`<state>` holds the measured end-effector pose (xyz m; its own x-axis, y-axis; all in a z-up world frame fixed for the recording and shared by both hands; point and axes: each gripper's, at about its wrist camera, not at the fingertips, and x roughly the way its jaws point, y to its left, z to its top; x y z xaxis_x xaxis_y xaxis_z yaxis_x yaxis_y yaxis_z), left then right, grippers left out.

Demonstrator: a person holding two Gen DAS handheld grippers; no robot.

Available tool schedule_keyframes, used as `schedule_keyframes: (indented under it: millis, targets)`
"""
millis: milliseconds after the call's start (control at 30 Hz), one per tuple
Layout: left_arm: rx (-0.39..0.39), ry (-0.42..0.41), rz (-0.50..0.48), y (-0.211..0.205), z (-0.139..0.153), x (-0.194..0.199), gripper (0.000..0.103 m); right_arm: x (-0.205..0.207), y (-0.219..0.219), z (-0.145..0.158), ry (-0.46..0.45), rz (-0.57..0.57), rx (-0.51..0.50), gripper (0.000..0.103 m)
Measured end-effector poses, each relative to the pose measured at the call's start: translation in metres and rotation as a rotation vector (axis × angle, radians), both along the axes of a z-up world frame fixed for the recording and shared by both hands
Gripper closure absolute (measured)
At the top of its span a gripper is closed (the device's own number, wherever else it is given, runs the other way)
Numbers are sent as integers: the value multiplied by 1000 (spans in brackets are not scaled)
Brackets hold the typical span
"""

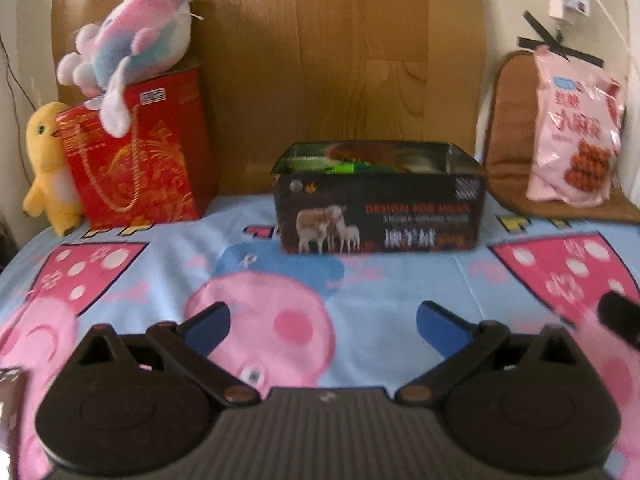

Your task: Organize snacks

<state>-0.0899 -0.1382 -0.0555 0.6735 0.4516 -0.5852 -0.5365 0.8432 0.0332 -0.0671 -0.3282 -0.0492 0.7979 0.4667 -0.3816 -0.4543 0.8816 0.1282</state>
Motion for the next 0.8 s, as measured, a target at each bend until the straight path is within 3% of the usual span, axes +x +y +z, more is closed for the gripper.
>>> schedule_keyframes:
  millis: [167, 300, 433, 800]
  targets:
    - [-20, 5, 37, 27, -19, 30, 0, 36, 32, -13, -4, 3, -13, 0]
    - [-28, 4, 51, 37, -34, 33, 0, 52, 49, -24, 45, 20, -14, 0]
    - [-45, 20, 48, 42, -37, 36, 0, 52, 44, -23, 39, 52, 44, 0]
    - [63, 29, 59, 30, -37, 34, 0, 52, 44, -22, 41, 91, 56, 0]
